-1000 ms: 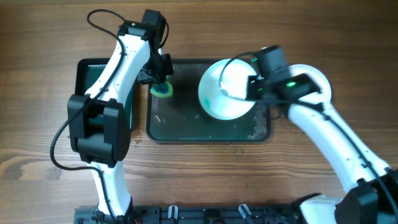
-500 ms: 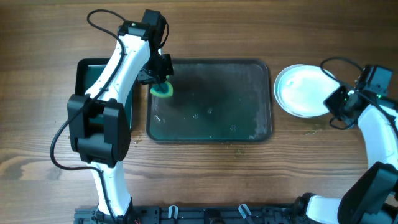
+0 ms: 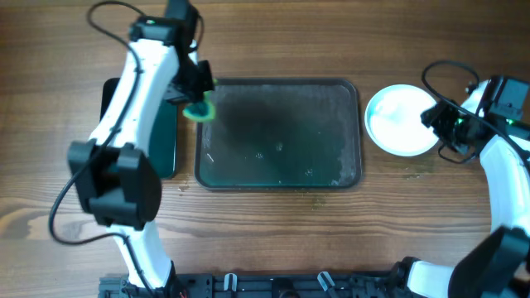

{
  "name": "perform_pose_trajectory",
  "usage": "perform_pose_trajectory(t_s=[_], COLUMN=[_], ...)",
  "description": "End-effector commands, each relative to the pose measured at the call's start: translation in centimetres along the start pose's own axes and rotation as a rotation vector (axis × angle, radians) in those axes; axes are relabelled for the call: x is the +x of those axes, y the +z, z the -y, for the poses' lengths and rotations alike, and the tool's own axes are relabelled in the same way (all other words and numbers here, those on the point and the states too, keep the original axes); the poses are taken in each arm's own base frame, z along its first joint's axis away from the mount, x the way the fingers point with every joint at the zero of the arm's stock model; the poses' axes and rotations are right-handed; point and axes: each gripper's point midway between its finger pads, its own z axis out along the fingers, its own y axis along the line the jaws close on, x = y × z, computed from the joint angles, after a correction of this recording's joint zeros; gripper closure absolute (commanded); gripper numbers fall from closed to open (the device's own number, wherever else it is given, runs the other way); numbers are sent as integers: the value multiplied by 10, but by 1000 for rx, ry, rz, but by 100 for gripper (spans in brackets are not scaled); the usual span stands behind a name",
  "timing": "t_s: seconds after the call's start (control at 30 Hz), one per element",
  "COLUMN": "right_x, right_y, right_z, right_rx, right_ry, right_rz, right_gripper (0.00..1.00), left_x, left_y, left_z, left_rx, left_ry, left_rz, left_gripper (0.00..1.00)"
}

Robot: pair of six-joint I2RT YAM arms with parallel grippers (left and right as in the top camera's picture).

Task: Clean dirty plates on tray and stack at the side
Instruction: 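Return the sponge to the green tray with the left gripper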

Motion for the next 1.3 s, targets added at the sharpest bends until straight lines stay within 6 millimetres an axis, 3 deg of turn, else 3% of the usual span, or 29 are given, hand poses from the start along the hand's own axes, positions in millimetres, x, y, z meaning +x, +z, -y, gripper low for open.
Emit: perform_pose_trajectory(t_s=[0.0, 0.13, 0.3, 0.5, 0.53, 0.6, 0.7, 0.8, 0.87, 0.9, 0.97, 1.0, 1.13, 1.27], right_x=[0, 32, 46, 48, 48, 49, 49, 50, 50, 47, 40, 38, 39, 52], right_y=[-29, -20, -16, -16, -16, -16, -16, -16, -21, -29, -50, -60, -109, -153], right_z=[-51, -72, -86, -86, -86, -86, -86, -86, -87, -90, -99, -102, -112, -113], right_rx=[-137, -155, -172, -172, -172, -172, -172, -172, -172, -177, -192, -197, -218, -242], right_ry=[-155, -281, -323, -326, -326, -343, -350, -350, -350, -361, -422, -442, -516, -540], right_rz=[38, -56, -92, -99, -100, -100, -101, -103, -102, -88, -49, -34, 35, 115], right_gripper=[43, 43, 42, 43, 43, 43, 43, 43, 42, 40, 38, 36, 30, 23], left_x=[0, -4, -3, 11, 12, 13, 12, 11, 8, 6, 6, 8, 12, 12], left_y=[-35, -20, 24, 72, 75, 78, 78, 70, 43, 20, -19, -36, -68, -68], left_z=[-40, -99, -142, -154, -154, -155, -155, -153, -149, -145, -132, -129, -124, -124], left_rx=[-16, -128, -140, -142, -142, -142, -141, -137, -134, -130, -92, -84, -68, -68], left_ry=[75, -17, -118, -138, -138, -138, -138, -137, -133, -126, -145, -172, -174, -174], left_rz=[29, 3, -4, -12, -12, -12, -5, -4, 13, 42, 108, 151, 236, 235], left_gripper=[96, 96, 96, 92, 89, 74, 64, 62, 62, 60, 44, 0, 0, 0])
